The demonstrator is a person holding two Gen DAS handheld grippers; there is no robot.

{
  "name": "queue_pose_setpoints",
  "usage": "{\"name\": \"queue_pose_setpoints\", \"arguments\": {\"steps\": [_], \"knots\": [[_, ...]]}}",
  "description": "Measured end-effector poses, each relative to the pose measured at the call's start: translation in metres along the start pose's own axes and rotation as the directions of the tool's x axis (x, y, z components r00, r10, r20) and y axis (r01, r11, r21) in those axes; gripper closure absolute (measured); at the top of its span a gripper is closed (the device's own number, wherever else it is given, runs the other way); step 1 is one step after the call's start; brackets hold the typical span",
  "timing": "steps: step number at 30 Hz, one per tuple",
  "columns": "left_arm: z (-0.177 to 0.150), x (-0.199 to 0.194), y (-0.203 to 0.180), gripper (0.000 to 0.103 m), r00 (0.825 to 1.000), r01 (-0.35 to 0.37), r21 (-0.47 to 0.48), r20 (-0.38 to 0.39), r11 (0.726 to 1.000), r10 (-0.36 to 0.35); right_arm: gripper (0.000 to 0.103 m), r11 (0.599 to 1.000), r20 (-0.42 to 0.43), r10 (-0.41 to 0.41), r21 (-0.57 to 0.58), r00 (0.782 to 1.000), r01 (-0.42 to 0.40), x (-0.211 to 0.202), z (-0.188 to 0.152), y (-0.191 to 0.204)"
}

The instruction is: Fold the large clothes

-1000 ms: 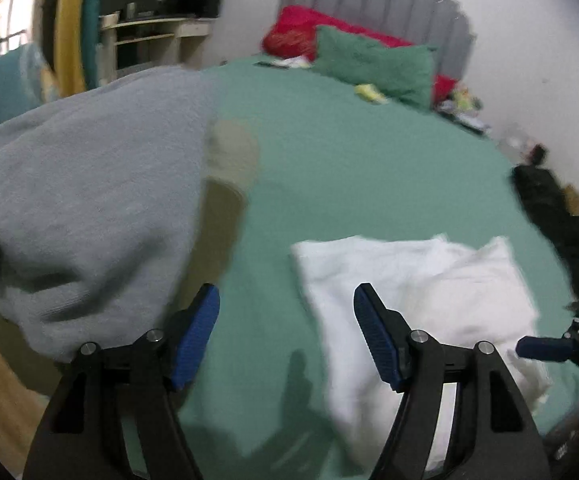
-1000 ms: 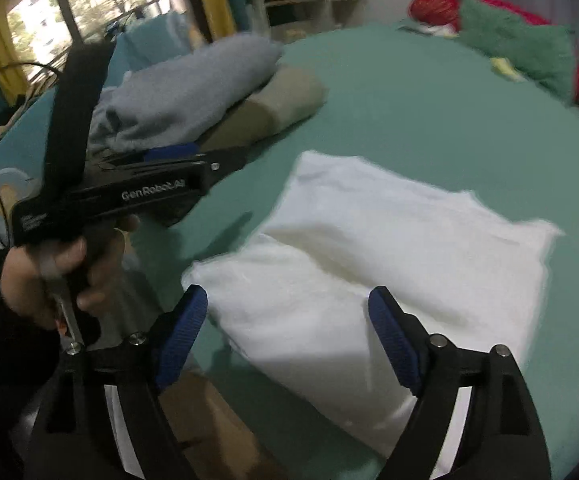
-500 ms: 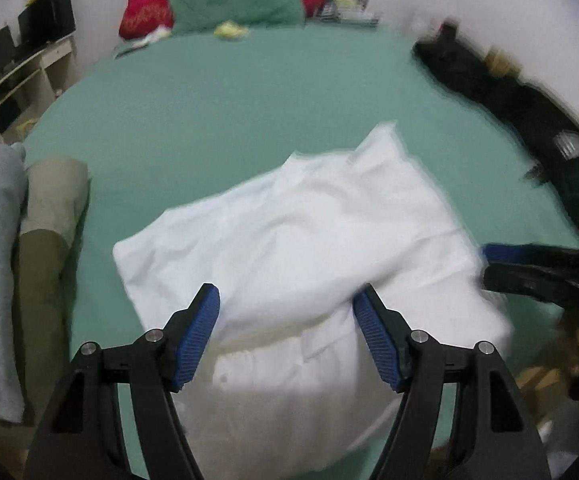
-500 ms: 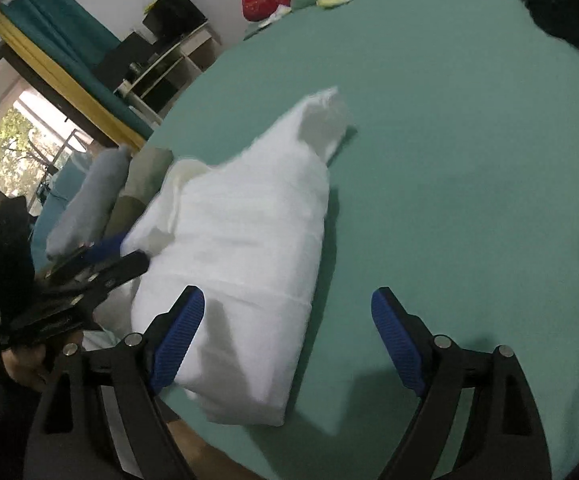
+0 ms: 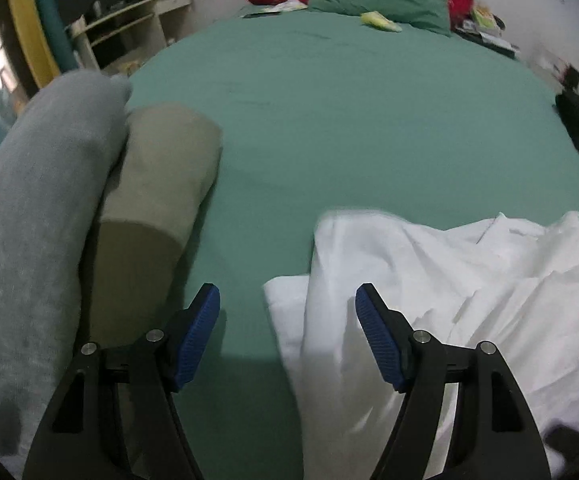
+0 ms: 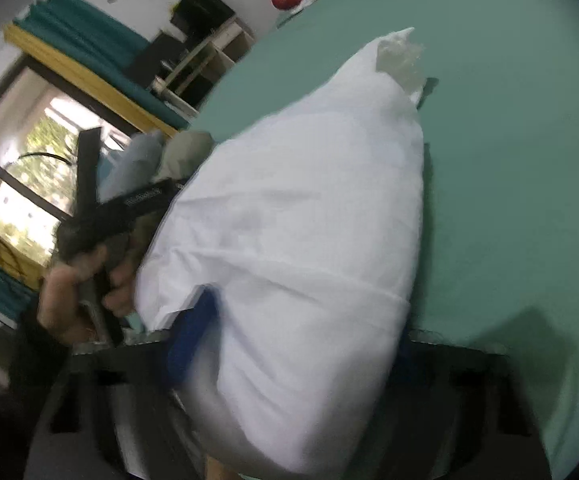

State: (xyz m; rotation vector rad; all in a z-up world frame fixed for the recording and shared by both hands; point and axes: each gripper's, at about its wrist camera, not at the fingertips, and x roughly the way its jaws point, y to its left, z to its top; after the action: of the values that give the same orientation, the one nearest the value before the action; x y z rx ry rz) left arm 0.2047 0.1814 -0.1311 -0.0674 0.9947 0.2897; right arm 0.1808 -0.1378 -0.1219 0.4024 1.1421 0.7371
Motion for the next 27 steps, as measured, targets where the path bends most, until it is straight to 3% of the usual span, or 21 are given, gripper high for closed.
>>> {"name": "queue_pose_setpoints", "arguments": {"steps": [3,5,9,13,17,20,21,22,23,24,27], "knots": [[-0.008,-0.008,-0.001,0.028,1.0,0.021,0.008,0.003,1.0,-0.021,0.073,1.0,-0.013,0.007,0.002,1.0,-0.007,-0.006,0.002,-0.007],[-0.015,-0.011,0.0,0.029,0.999,0.032,0.014,-0.009,0.999,-0.032,0.075,0.995,-0.005,-0.07,-0.068,0.998,0.069,-0.021,0.003,0.0],[-0.026,-0.005,-0.012,0.029,0.98,0.178,0.037,-0.094,0.983,-0.174,0.076,0.979,0.002,-0.161,-0.128,0.987,0.16,-0.049,0.012,0.004],[-0.034,-0.013,-0.05,0.029,0.95,0.303,0.123,-0.114,0.945,-0.29,0.076,0.951,0.019,-0.254,-0.176,0.967,0.254,-0.09,0.009,-0.003],[-0.038,-0.006,-0.101,0.029,0.945,0.321,0.173,-0.125,0.931,-0.303,0.076,0.941,0.03,-0.303,-0.146,0.952,0.304,-0.124,-0.004,-0.023],[-0.036,-0.004,-0.128,0.043,0.919,0.388,0.161,-0.135,0.907,-0.37,0.076,0.945,0.038,-0.315,-0.085,0.948,0.317,-0.141,-0.015,-0.04],[-0.036,-0.002,-0.143,0.056,0.916,0.397,0.181,-0.139,0.9,-0.376,0.076,0.944,0.042,-0.319,-0.07,0.947,0.321,-0.141,-0.015,-0.039],[-0.038,0.0,-0.15,0.08,0.917,0.394,0.196,-0.147,0.898,-0.37,0.076,0.945,0.047,-0.32,-0.051,0.946,0.322,-0.146,-0.019,-0.045],[-0.039,0.004,-0.159,0.094,0.92,0.385,0.213,-0.16,0.898,-0.357,0.076,0.946,0.049,-0.32,-0.042,0.946,0.322,-0.148,-0.021,-0.049],[-0.04,0.008,-0.165,0.099,0.925,0.371,0.218,-0.169,0.903,-0.339,0.075,0.946,0.052,-0.322,-0.032,0.945,0.324,-0.146,-0.021,-0.049],[-0.038,0.002,-0.156,0.1,0.95,0.31,0.171,-0.102,0.935,-0.296,0.07,0.949,0.064,-0.315,-0.011,0.947,0.317,-0.147,-0.023,-0.06]]}}
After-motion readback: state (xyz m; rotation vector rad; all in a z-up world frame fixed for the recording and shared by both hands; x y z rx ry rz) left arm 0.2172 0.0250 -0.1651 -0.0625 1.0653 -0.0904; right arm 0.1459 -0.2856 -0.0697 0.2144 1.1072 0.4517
